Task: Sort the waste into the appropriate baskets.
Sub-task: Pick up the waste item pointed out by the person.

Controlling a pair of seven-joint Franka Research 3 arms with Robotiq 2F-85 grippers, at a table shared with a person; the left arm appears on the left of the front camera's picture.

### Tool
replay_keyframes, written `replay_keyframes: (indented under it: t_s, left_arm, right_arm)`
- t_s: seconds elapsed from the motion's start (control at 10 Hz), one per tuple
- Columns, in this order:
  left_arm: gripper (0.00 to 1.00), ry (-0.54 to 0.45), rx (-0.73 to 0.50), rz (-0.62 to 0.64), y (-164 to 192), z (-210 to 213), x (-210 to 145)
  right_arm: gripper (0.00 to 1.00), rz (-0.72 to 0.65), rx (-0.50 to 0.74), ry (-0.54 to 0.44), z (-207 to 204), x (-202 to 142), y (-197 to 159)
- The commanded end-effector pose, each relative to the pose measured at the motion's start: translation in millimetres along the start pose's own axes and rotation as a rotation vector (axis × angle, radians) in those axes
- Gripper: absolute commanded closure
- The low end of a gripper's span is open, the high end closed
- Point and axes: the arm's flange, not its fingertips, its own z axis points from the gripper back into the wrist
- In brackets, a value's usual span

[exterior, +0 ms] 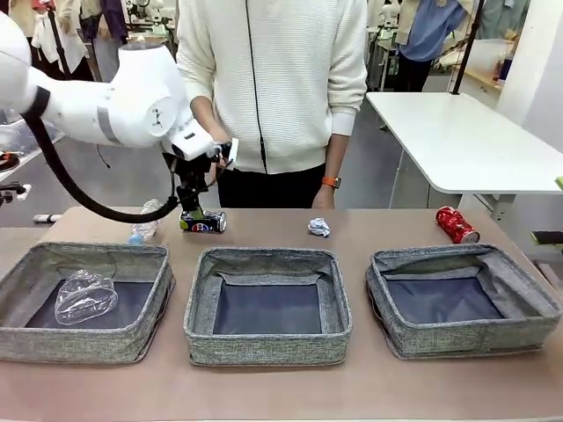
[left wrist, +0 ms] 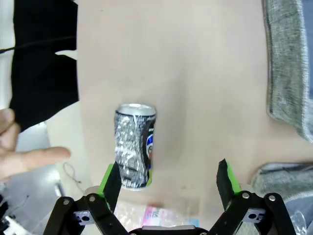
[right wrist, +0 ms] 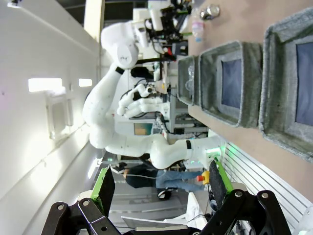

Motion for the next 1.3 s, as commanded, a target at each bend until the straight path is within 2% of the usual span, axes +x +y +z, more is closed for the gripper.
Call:
replay_keyframes:
  t_s: [0.0,0.1,0.4,0.6,1.2]
  left_arm:
    - [0.00,0.006,-0.030,-0.003,13.6,-16.2,-11.0]
    - [0.00,-0.005,-0.050,0.012,17.0,-29.3,-15.0]
    - [0.00,-0.053,0.017,0.063,31.8,-55.7,-31.0]
    - [0.00,-0.051,0.010,0.086,42.2,-70.1,-42.4]
    - [0.00,-0.042,-0.046,0.084,48.1,-83.3,-45.9]
  right_arm:
    - [0.00,-0.016,0.025,-0.009,-0.4,1.3,6.6]
    - [0.00,-0.016,0.025,-0.009,-0.4,1.3,6.6]
    - [0.00,-0.016,0.025,-0.009,-0.4,1.3,6.6]
    - [0.00,-0.016,0.025,-0.009,-0.4,1.3,6.6]
    - [0.00,-0.016,0.025,-0.009,-0.4,1.3,6.6]
